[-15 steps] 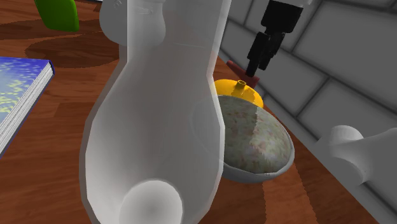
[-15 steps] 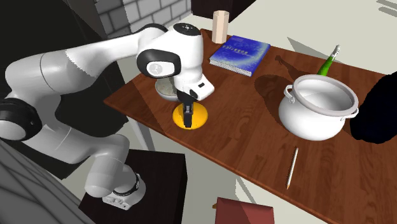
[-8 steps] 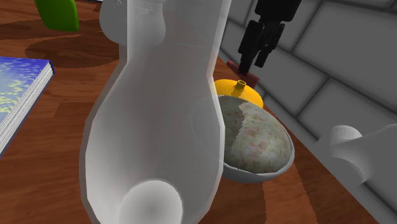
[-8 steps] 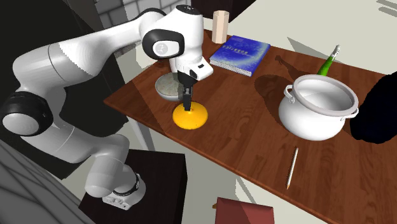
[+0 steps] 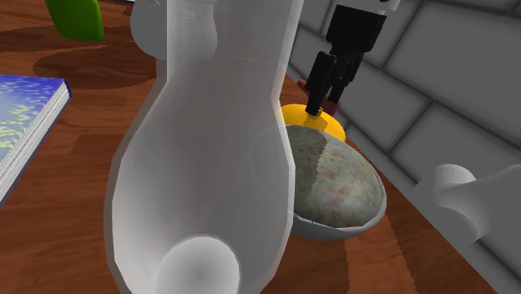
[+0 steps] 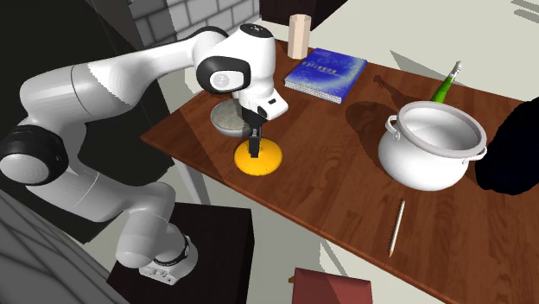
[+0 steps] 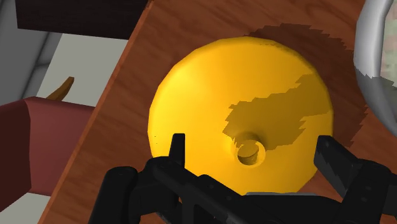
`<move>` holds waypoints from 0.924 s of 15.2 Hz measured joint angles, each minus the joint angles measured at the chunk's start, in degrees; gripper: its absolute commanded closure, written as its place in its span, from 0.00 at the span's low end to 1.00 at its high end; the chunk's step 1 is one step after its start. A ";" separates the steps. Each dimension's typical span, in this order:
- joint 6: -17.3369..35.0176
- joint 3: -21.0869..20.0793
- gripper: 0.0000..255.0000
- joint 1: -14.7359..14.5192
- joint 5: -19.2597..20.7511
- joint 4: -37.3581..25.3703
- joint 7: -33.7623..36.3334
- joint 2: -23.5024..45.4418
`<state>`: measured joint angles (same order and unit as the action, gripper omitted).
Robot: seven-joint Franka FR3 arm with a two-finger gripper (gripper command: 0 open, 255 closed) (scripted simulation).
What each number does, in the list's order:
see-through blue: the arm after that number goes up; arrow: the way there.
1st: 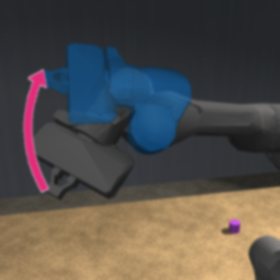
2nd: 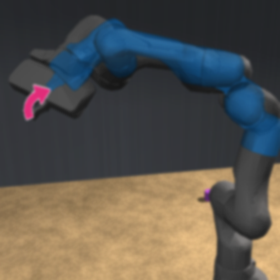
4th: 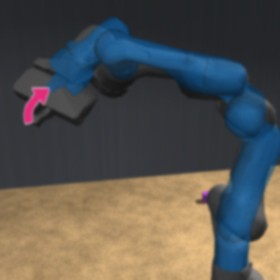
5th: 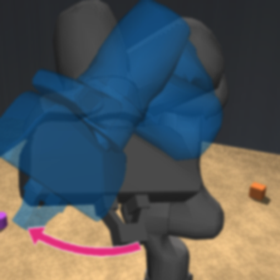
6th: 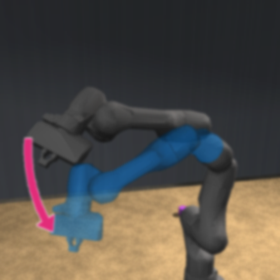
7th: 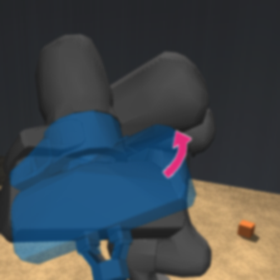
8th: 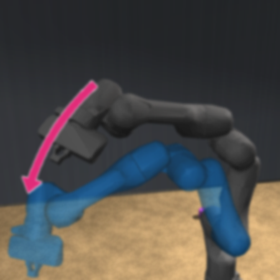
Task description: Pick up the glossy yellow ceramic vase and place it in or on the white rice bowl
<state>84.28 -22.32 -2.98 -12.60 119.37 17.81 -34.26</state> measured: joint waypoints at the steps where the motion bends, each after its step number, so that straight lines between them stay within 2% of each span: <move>1: 0.06 0.00 0.00 0.00 -0.01 0.07 -0.01 -0.02; 4: 0.10 0.00 0.00 -0.01 -0.01 0.13 -0.02 -0.04; 5: 0.10 0.00 1.00 -0.01 -0.01 0.13 -0.02 -0.04; 14: 0.10 0.01 1.00 0.00 0.00 0.10 -0.03 -0.04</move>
<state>84.38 -22.31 -2.98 -12.60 119.47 17.78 -34.30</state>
